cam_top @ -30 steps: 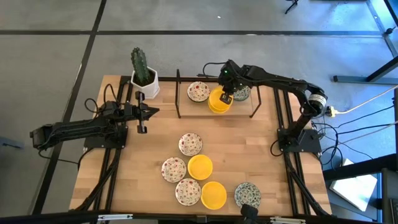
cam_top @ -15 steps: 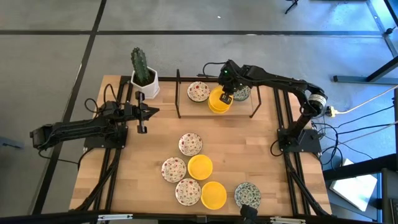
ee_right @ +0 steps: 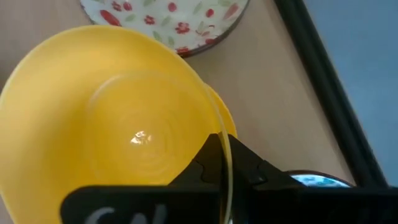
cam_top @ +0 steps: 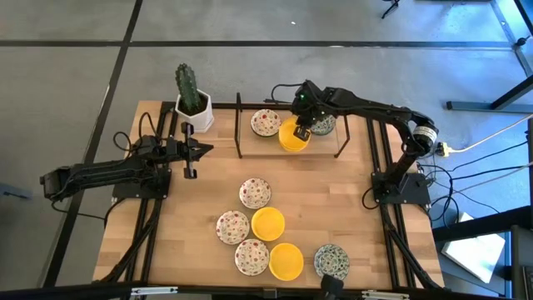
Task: Pick & Place Mini bowls
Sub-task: Stack the yellow bowl on top of the yellow bowl on the shelf
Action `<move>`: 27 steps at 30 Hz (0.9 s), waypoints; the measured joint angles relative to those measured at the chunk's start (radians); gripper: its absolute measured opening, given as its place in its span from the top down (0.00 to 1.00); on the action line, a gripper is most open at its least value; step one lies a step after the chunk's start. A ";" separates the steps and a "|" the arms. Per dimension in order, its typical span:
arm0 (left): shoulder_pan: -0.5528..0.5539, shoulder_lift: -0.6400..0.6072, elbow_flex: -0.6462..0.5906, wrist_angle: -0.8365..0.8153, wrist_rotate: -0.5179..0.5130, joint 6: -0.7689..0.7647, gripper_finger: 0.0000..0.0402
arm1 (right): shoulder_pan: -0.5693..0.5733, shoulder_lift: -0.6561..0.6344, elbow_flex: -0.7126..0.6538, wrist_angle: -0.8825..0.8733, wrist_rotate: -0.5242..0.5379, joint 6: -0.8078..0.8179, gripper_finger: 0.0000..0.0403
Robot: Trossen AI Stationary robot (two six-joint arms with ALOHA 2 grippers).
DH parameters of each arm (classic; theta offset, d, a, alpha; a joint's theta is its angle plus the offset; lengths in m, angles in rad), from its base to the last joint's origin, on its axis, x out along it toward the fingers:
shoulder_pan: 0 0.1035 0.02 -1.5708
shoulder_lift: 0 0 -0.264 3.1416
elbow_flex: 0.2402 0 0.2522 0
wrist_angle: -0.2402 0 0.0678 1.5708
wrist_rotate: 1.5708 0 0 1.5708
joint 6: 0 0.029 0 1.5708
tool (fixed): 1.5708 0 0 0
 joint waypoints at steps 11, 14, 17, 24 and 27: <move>0.000 0.000 0.000 0.000 0.000 0.000 0.98 | 0.003 0.026 -0.001 -0.011 0.106 0.007 0.99; 0.000 0.000 0.000 0.000 0.000 0.000 0.99 | 0.003 0.050 -0.001 0.007 0.095 -0.011 0.99; 0.000 0.000 0.000 0.000 0.000 0.001 0.99 | 0.003 0.069 -0.001 0.018 0.086 -0.020 0.98; 0.000 0.000 0.000 0.000 0.000 0.001 0.98 | 0.003 0.074 -0.001 0.019 0.084 -0.045 0.90; 0.000 0.000 0.000 0.000 0.000 0.001 0.99 | 0.003 0.072 -0.001 0.019 0.084 -0.045 0.85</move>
